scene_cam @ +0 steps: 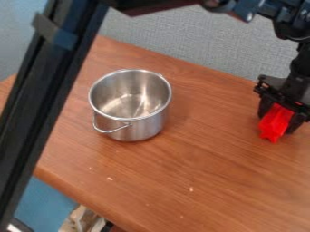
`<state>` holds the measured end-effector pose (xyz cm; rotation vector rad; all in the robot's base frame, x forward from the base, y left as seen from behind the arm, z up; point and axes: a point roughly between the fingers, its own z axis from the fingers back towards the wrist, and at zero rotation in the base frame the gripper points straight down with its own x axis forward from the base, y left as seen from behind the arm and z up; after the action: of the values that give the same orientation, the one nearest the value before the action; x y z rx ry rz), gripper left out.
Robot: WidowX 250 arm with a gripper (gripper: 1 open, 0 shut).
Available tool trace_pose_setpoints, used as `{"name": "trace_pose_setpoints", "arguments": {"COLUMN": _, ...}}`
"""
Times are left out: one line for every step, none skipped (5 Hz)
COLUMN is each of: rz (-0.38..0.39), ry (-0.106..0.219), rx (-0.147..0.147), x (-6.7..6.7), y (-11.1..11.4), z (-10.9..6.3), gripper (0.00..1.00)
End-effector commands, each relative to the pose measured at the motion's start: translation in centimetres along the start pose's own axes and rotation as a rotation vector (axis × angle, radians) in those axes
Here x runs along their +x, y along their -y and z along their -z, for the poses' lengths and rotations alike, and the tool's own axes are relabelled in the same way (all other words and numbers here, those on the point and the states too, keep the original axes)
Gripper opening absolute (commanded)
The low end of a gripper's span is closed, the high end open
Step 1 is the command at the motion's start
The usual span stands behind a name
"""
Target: Put the red object in the metal pot
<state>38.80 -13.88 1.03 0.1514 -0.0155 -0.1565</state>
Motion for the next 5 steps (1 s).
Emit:
{"name": "trace_pose_setpoints", "arguments": {"rz": -0.001, "ry": -0.210, "rx": 0.047, "x": -4.8, "y": -1.1, "z": 5.0, "gripper": 0.00}}
{"name": "trace_pose_setpoints", "arguments": {"rz": -0.009, "ry": -0.218, "rx": 0.047, "x": -5.1, "y": -1.1, "z": 4.9, "gripper": 0.00}}
{"name": "trace_pose_setpoints", "arguments": {"rz": -0.018, "ry": -0.225, "rx": 0.048, "x": -5.4, "y": -1.1, "z": 4.7, "gripper": 0.00}}
{"name": "trace_pose_setpoints", "arguments": {"rz": -0.027, "ry": -0.232, "rx": 0.048, "x": -5.7, "y": -1.2, "z": 4.6, "gripper": 0.00}}
{"name": "trace_pose_setpoints", "arguments": {"rz": -0.037, "ry": -0.239, "rx": 0.049, "x": -6.0, "y": -1.2, "z": 4.4, "gripper": 0.00}}
